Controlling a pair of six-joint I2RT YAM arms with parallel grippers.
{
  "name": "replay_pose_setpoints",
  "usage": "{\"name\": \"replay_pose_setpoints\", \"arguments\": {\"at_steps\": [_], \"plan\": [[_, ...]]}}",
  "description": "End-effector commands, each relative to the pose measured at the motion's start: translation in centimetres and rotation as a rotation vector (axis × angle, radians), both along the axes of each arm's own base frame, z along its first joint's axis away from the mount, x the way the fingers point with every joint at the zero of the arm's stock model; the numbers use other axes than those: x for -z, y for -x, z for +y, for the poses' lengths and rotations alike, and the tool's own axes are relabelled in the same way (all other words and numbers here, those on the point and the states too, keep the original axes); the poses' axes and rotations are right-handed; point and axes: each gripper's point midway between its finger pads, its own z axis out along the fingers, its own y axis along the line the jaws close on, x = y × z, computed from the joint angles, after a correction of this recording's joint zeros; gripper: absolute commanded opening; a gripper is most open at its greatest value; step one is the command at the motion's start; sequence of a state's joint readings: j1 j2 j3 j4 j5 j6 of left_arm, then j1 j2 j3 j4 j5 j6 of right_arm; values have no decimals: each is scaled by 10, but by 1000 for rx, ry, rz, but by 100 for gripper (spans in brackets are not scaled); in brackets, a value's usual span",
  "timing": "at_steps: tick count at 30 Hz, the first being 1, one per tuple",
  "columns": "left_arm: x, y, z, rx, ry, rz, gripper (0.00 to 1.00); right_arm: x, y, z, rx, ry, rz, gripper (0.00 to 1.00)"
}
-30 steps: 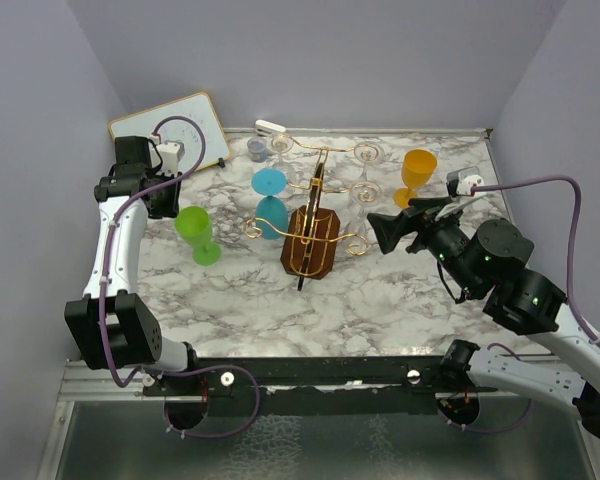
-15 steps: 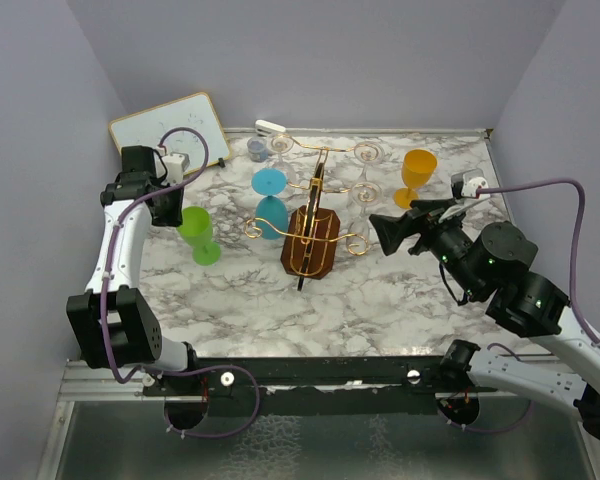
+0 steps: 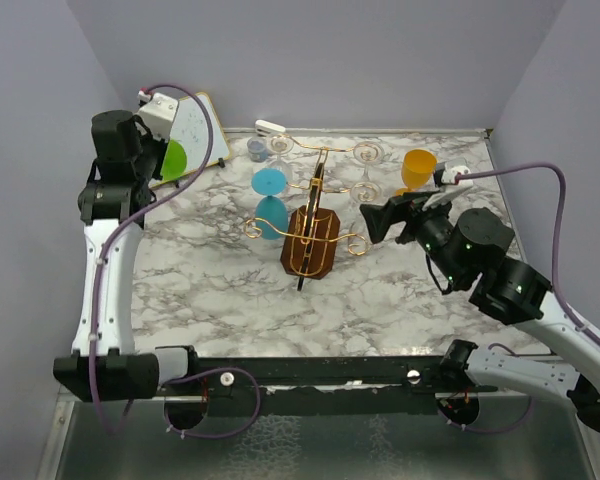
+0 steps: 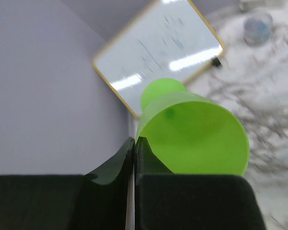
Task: Place the wine glass upside down on the wine glass rack
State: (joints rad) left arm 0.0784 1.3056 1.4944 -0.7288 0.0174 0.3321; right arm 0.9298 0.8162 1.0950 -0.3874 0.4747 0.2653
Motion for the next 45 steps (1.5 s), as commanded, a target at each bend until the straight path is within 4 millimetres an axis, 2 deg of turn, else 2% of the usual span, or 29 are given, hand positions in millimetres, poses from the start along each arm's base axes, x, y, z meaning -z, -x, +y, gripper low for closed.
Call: {"name": "replay_pose_setpoints", "arguments": {"at_steps": [1, 4, 7, 9, 13, 14, 15, 18, 20, 27, 31, 34, 39, 42, 45], "plan": [[-175, 7, 9, -54, -404, -587, 0, -32, -22, 4, 95, -47, -45, 99], [-218, 7, -13, -16, -504, -764, 0, -52, -27, 20, 57, -92, -88, 99], [-245, 13, -44, 58, -625, -985, 0, -71, -35, 31, 56, -107, -107, 100], [-270, 40, -66, 58, -702, -1212, 0, -80, -42, 38, 57, -101, -116, 99], [-294, 92, -109, 88, -792, -1502, 0, -102, -51, 57, -23, -140, -121, 94], [-294, 105, -118, 109, -811, -1568, 0, -109, -51, 60, -55, -169, -128, 93], [-281, 113, -130, 153, -844, -1612, 0, -118, -49, 63, -97, -200, -137, 92], [-257, 155, -160, 277, -921, -1805, 0, -140, -39, 76, -215, -286, -156, 86], [-245, 172, -178, 363, -950, -1869, 0, -149, -36, 88, -278, -305, -152, 78], [-250, 221, -210, 426, -930, -2040, 0, -176, -17, 122, -482, -387, -161, 50], [-237, 233, -235, 503, -914, -2059, 0, -190, 4, 125, -590, -468, -190, 48], [-235, 240, -248, 517, -882, -2058, 0, -197, 14, 117, -606, -522, -220, 47], [-236, 246, -261, 540, -847, -2066, 0, -207, 31, 110, -658, -595, -237, 39], [-238, 247, -264, 530, -850, -2066, 0, -212, 39, 97, -648, -641, -265, 33], [-239, 246, -264, 510, -859, -2058, 0, -212, 41, 74, -569, -668, -297, 34]]}}
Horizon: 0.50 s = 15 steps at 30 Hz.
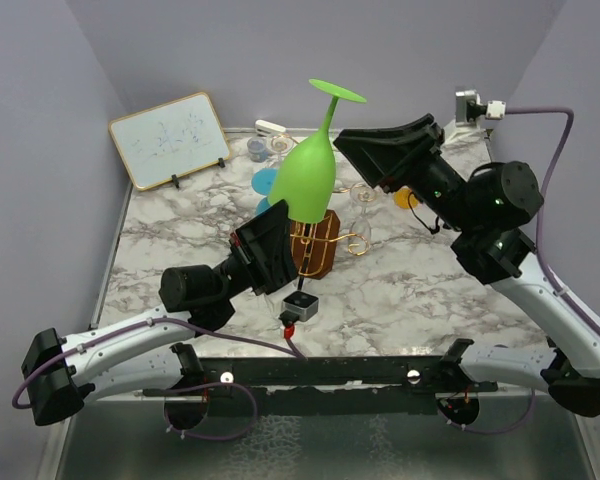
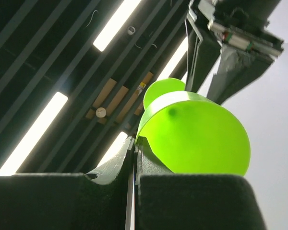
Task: Place the wine glass upside down on the wine glass rack
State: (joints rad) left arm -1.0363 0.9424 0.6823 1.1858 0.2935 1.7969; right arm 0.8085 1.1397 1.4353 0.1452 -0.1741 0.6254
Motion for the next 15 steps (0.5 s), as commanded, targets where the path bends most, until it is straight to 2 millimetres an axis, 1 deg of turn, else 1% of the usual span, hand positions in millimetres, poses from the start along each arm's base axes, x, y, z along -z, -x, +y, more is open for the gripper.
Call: {"name": "replay_pose_setpoints", "arguments": {"at_steps": [1, 3, 5, 9, 15], "plan": [[-18, 3, 14, -55, 73, -30, 0, -25, 21, -38, 46, -139, -56, 35], [-18, 3, 14, -55, 78, -27, 0, -27, 31, -46, 31, -185, -73, 39], [-17, 2, 12, -48, 78, -20, 0, -27, 36, -43, -6, -190, -81, 41], [-17, 0, 7, -44, 77, -9, 0, -25, 33, -31, -47, -179, -73, 41], [-16, -2, 0, -32, 72, 14, 0, -22, 27, -22, -61, -195, -74, 42]]}}
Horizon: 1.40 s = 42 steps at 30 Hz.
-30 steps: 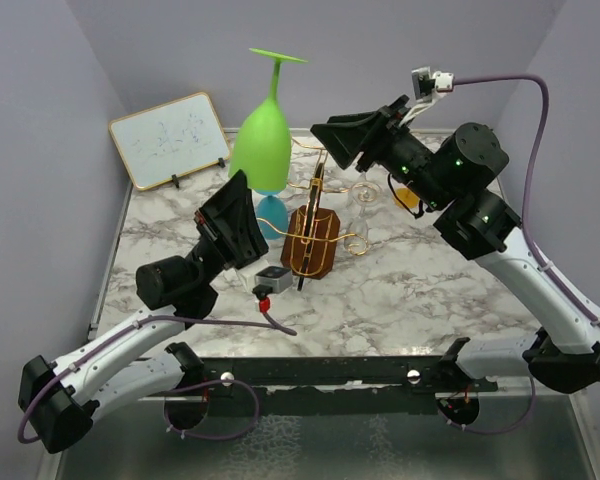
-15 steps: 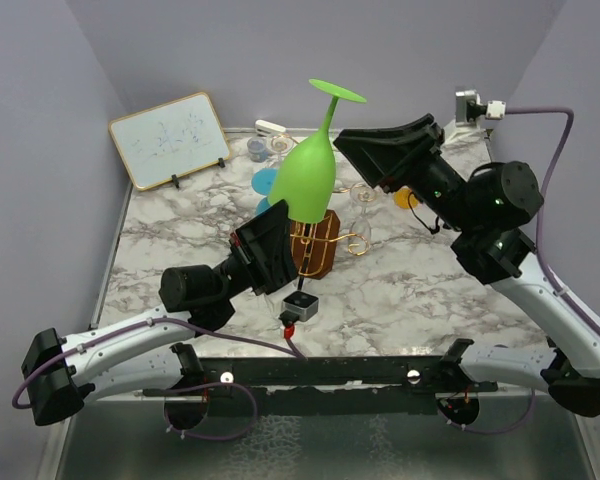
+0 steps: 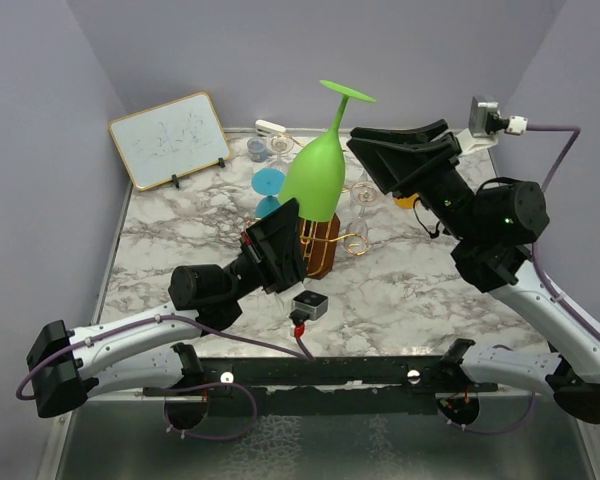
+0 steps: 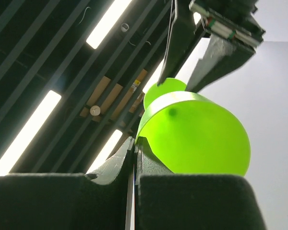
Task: Place the wine glass upside down on the wine glass rack
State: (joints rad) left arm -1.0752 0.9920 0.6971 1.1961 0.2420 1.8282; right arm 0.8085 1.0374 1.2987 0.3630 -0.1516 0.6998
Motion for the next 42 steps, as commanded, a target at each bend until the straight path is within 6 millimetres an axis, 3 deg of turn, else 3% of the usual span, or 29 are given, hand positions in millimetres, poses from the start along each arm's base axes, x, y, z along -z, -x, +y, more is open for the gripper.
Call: {"name": "replay_pose_setpoints", "arguments": {"at_steps": [1, 15, 23, 25, 29, 31, 40, 42], "plan": [[-22, 3, 13, -17, 77, -10, 0, 0, 0, 8, -42, -26, -19, 42], [-2, 0, -8, -7, 20, 17, 0, -3, -5, 7, -8, -64, -56, 49], [-3, 0, -13, -2, 19, 23, 0, -3, -7, 7, 6, -61, -74, 49], [-2, 0, -14, -2, 17, 23, 0, -2, -7, 8, 4, -62, -80, 42], [-1, -1, -15, -3, 14, 29, 0, -1, -8, 10, 4, -59, -82, 17], [-1, 0, -16, 0, 13, 25, 0, 1, -8, 11, 2, -54, -83, 12], [2, 3, -18, 2, 0, 5, 0, 1, -14, 16, 7, -46, -77, 19], [4, 3, -20, 2, -7, -1, 0, 2, -16, 17, 13, -39, -73, 28]]}}
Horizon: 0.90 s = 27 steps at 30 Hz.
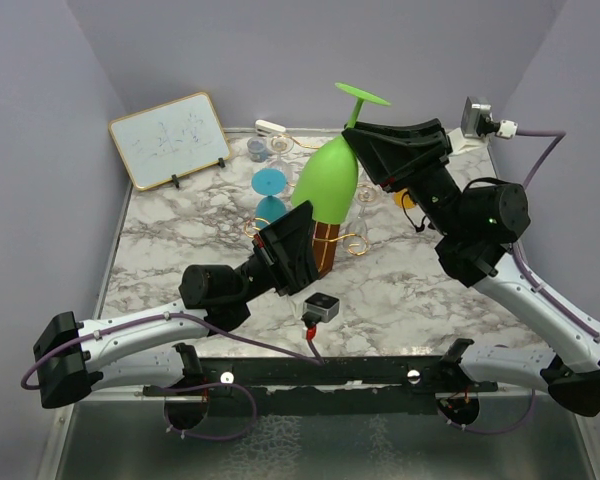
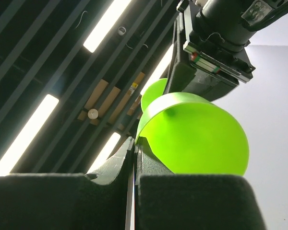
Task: Place the wine glass upside down on the wine glass rack
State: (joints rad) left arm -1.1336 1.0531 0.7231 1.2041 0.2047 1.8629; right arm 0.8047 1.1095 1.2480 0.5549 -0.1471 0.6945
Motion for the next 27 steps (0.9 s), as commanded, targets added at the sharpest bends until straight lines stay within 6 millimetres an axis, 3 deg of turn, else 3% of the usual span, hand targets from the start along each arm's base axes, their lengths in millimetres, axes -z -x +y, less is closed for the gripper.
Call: {"name": "replay_pose_setpoints", "arguments": {"at_steps": [1, 5, 7, 12, 14, 19, 25, 27], "plan": [[1, 3, 0, -6, 6, -23, 0, -3, -1, 3, 8, 12, -22, 31], [7, 6, -3, -2, -14, -41, 0, -1, -2, 2, 20, 15, -22, 33], [8, 5, -4, -5, -16, -38, 0, -1, -3, 2, 25, 13, -22, 30], [7, 4, -5, -10, -18, -37, 0, -1, -2, 2, 27, 19, -30, 5], [8, 3, -7, -13, -22, -37, 0, -1, -1, 1, 26, 17, -31, 5], [6, 0, -7, -34, -15, -35, 0, 4, -2, -2, 34, 19, -8, 32], [3, -5, -9, -60, -18, -29, 0, 4, 3, -7, 35, 14, -14, 30], [3, -6, -10, -66, -17, -30, 0, 3, 4, -8, 35, 13, -15, 38]]}}
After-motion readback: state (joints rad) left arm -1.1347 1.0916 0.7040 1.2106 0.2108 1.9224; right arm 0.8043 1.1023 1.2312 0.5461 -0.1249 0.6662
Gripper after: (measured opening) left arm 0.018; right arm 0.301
